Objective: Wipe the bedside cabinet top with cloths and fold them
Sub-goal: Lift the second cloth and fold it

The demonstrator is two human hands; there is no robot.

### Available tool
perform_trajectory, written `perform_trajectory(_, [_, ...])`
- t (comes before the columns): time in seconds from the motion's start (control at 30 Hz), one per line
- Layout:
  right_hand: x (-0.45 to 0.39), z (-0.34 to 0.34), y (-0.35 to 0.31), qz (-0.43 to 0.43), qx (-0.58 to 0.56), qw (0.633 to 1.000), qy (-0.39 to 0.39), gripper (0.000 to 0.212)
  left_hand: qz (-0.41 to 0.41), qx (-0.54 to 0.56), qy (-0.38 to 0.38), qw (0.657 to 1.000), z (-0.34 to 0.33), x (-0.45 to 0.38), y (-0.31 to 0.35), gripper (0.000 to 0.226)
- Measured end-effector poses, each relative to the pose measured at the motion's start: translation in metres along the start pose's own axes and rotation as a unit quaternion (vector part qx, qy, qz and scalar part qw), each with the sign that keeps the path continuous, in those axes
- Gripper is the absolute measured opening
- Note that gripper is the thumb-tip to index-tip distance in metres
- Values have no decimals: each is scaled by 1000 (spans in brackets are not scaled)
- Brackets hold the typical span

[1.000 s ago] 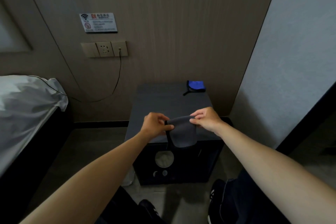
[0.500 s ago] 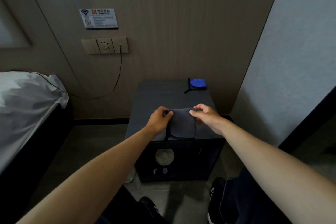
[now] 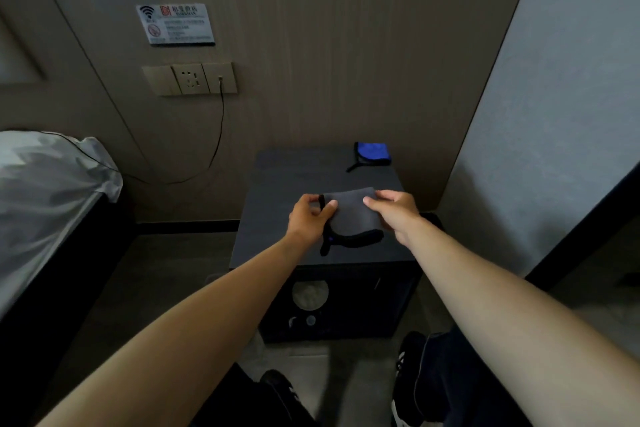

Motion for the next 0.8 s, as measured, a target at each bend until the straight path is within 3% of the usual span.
perform_trajectory(0.23, [-36, 30, -7, -2, 6, 999, 48, 29, 21, 51, -1, 998, -14, -38, 6, 32])
perform_trajectory(0.47, [-102, 66, 1, -5, 60, 990, 129, 28, 43, -5, 65, 997, -40, -104, 10, 19])
perform_trajectory(0.8, [-209, 101, 22, 5, 153, 968, 199, 11, 59, -100, 75, 990, -68, -219, -15, 18])
Point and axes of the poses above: each hand's wrist, its own x-axis away from the middle knuckle, its own z-axis out of the back of the hand, y = z × x, the point moved 4 cm from there along -x, towards the middle knuckle, and after that the axes turned 13 degrees about -y, right-handed, at the moved point
